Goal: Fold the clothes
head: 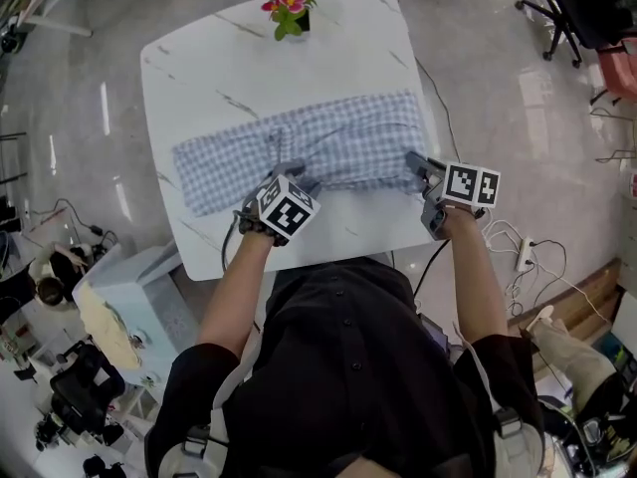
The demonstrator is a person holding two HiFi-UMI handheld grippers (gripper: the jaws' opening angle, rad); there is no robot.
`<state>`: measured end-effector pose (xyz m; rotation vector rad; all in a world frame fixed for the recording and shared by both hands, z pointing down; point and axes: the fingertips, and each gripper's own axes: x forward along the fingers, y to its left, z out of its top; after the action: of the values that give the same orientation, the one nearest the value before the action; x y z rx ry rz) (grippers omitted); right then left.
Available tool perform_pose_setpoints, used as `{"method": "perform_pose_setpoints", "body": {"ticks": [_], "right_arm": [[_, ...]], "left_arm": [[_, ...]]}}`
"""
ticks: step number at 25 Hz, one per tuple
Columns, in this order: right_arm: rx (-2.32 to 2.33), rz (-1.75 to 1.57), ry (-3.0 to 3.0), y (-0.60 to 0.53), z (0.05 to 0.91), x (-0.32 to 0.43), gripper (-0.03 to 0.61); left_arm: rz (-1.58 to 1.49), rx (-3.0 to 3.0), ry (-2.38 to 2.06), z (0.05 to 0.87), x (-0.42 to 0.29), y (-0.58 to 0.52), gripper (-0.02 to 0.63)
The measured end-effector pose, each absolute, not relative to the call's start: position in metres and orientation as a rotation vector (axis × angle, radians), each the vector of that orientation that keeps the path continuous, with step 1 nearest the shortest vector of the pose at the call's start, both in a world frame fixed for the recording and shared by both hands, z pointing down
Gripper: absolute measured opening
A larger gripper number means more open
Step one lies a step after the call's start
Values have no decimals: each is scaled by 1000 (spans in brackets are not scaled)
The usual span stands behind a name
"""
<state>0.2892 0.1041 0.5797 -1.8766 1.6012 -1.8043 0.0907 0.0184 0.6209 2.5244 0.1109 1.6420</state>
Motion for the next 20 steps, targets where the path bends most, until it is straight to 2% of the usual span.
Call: {"method": "perform_pose_setpoints", "body": {"ticks": [11, 20], "right_arm": [[-1976, -1740, 1559, 173, 555, 378, 27], [-1997, -1609, 1792, 133, 498, 362, 28]], "left_arm": [[1600, 2580, 249, 618, 188, 87, 195], [1492, 2620, 255, 624, 200, 92, 193]]}}
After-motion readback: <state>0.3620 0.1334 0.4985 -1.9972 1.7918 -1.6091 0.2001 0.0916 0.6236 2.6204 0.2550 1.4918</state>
